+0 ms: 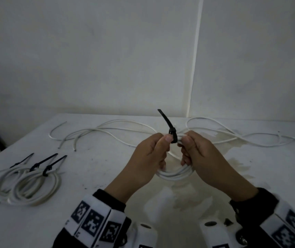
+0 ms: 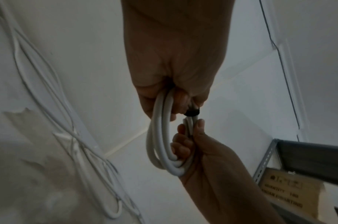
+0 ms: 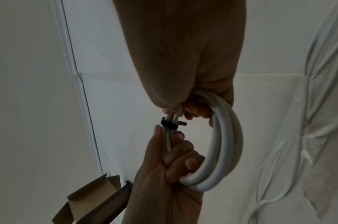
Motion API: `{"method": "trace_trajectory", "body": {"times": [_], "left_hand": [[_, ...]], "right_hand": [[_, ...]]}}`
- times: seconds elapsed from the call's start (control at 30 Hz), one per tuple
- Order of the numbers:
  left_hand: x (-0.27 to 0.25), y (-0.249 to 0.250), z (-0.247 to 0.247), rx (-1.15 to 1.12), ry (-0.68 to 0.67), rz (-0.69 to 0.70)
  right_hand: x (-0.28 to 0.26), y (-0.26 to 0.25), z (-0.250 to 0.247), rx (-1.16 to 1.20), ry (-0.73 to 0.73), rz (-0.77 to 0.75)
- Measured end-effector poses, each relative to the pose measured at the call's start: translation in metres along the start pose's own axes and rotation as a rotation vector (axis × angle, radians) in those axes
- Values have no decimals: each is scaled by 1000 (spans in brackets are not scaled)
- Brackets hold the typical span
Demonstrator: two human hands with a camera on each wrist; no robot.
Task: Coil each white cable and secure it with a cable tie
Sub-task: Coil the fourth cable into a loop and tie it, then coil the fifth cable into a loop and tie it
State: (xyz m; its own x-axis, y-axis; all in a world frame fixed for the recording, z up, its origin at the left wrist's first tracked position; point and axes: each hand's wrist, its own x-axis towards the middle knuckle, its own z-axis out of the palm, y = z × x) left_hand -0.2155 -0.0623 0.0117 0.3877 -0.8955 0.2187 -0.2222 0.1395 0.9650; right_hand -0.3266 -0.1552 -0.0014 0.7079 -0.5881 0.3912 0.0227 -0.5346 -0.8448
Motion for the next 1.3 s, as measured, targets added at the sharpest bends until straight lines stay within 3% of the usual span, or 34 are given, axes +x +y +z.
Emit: {"method": "trace_trajectory", "body": {"times": [0.13, 0.23, 0.37, 0.57, 0.83, 1.13, 1.3], "left_hand": [[-12, 2, -22, 172, -18, 47], [-21, 7, -38, 145, -42, 10], [-29, 1, -51, 322, 85, 113], [-38, -1, -65, 452, 218, 132], [-55, -21, -122, 453, 284, -69], [-90, -49, -219, 659, 345, -372], [-89, -65, -238, 692, 360, -436]], "right_hand": [[5, -10, 8, -85, 28, 25], [7, -18, 13, -135, 47, 36], [7, -26, 31, -179, 39, 62], [3, -46, 57, 11, -60, 170], [10, -51, 88, -76, -320, 258], [20, 7, 92, -364, -335, 404], [28, 25, 88, -447, -310, 438]]}}
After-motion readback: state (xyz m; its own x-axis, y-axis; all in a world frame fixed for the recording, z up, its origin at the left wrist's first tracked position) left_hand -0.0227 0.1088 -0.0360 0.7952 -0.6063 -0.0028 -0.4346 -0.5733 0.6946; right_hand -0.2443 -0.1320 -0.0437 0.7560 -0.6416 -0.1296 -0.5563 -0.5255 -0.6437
